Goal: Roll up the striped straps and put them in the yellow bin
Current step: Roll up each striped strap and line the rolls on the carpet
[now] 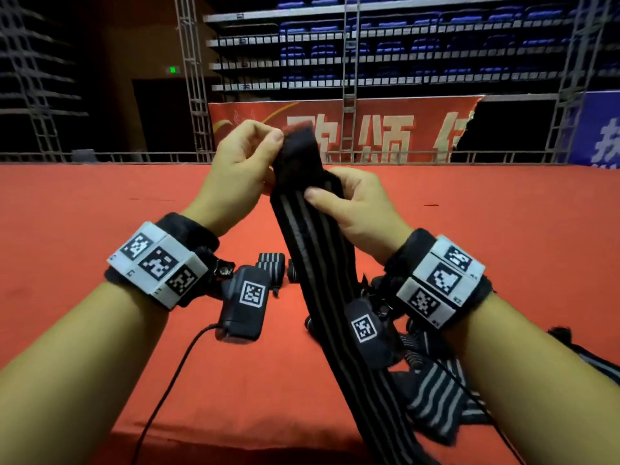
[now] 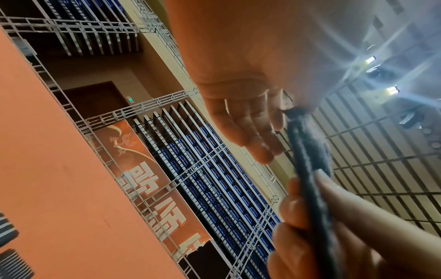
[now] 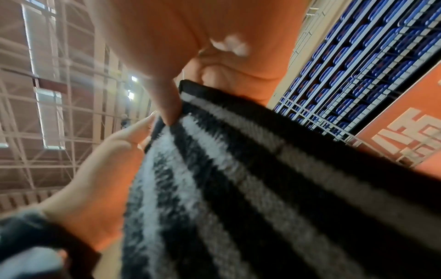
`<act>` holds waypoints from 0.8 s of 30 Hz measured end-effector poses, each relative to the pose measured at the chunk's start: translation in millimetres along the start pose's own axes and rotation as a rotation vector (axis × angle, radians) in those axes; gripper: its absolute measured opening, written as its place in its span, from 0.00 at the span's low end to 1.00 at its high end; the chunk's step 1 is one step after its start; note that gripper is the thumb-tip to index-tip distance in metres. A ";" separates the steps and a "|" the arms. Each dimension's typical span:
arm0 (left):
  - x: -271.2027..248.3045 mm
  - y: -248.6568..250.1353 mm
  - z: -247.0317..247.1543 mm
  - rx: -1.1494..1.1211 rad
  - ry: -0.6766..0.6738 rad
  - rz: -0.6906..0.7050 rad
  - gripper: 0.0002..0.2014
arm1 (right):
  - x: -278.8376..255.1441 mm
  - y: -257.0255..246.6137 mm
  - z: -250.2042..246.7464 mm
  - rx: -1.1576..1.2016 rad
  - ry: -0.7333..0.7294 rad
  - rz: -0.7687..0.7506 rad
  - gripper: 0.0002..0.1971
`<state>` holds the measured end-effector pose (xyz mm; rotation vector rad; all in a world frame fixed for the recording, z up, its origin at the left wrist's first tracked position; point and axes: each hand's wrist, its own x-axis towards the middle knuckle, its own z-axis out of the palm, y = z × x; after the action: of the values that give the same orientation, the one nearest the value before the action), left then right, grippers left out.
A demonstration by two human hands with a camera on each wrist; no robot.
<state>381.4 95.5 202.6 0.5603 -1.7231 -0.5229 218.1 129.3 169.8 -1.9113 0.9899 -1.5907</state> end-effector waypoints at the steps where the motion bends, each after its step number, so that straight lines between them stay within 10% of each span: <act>1: -3.1 4.2 -2.9 -0.041 -0.004 -0.027 0.10 | -2.8 -9.6 0.8 0.027 -0.002 -0.011 0.02; 12: -39.2 43.8 -2.2 -0.258 -0.125 -0.024 0.12 | -34.1 -73.1 4.6 0.198 -0.028 -0.018 0.12; 20: -45.3 -15.9 8.9 -0.138 -0.218 -0.180 0.07 | -24.7 -3.3 2.0 0.087 -0.107 0.136 0.10; 24: -50.3 -71.7 20.7 -0.012 -0.249 -0.295 0.23 | -19.7 55.4 -5.3 -0.055 -0.098 0.320 0.08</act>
<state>377.6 71.5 115.9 0.7730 -1.8803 -0.8406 198.7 109.7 117.6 -1.7419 1.2366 -1.2883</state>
